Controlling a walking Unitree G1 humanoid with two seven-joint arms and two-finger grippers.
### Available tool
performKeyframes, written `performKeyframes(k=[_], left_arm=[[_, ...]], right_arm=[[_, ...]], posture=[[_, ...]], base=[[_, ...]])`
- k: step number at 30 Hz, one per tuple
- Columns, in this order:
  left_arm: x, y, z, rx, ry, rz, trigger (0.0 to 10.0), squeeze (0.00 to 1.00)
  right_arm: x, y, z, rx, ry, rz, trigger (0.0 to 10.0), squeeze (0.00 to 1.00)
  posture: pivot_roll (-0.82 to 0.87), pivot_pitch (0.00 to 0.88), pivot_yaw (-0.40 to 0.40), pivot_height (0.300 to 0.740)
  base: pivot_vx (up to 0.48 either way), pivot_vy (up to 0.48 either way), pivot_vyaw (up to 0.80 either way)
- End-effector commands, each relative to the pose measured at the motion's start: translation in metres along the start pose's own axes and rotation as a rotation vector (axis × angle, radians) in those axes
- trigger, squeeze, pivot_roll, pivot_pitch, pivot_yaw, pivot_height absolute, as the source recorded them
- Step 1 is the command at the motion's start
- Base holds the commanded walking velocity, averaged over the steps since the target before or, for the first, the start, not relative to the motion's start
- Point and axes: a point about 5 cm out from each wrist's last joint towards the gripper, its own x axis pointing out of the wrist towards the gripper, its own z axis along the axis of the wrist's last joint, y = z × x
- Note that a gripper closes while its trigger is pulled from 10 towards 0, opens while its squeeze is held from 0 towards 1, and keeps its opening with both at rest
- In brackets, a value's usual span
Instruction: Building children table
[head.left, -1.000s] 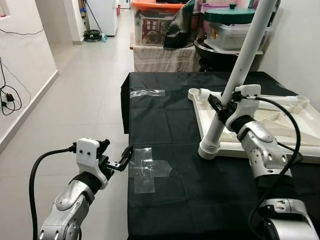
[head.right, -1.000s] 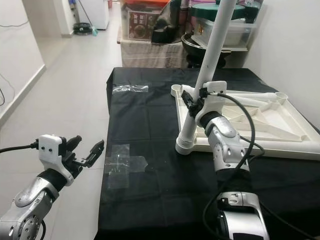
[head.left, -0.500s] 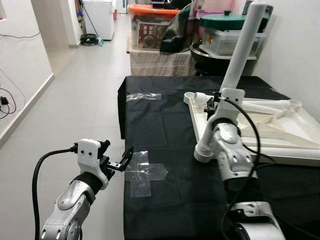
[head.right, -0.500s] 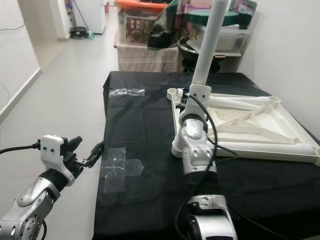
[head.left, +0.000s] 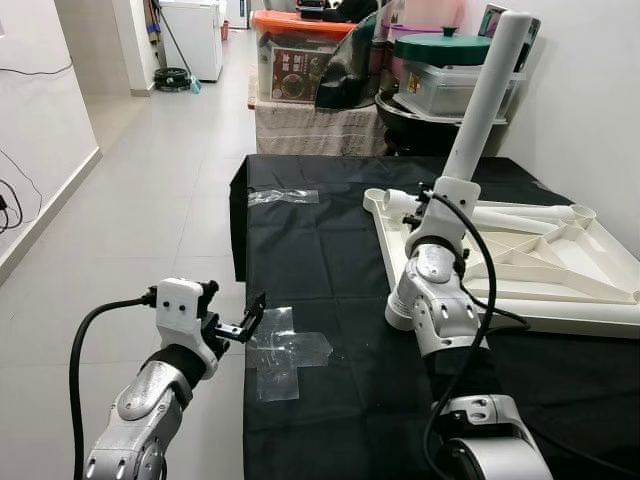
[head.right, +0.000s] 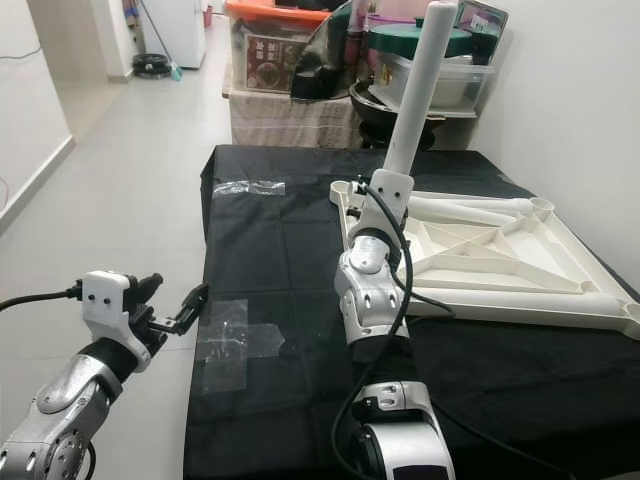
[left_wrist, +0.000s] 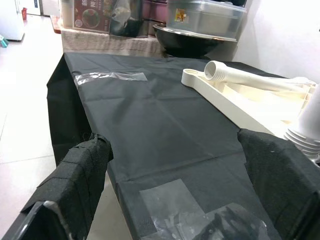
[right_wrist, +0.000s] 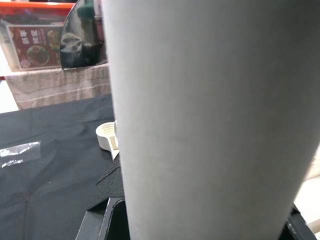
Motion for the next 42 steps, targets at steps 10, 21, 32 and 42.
performKeyframes(k=[10,21,32,42], left_arm=[[0.002,0.001,-0.004,0.005,0.007,-0.002,10.0,0.00],[0.003,0.001,-0.003,0.004,0.002,-0.011,10.0,0.00],[0.004,0.000,-0.004,0.001,0.003,-0.021,10.0,0.00],[0.006,0.000,-0.005,-0.002,0.003,-0.027,10.0,0.00]], right_arm=[[-0.004,-0.008,-0.026,-0.038,0.105,0.005,10.0,0.00],[-0.009,-0.010,0.014,-0.033,-0.035,0.047,10.0,0.00],[-0.013,-0.020,0.047,0.003,-0.105,0.191,10.0,0.00],[0.020,-0.053,0.060,-0.200,-0.107,0.431,10.0,0.00]], posture=[[0.08,0.000,-0.079,0.740],[0.07,0.000,-0.072,0.740],[0.06,0.000,-0.065,0.740],[0.05,0.000,-0.063,0.740]], base=[[0.000,0.000,0.00],[0.000,0.000,0.00],[0.000,0.000,0.00],[0.000,0.000,0.00]])
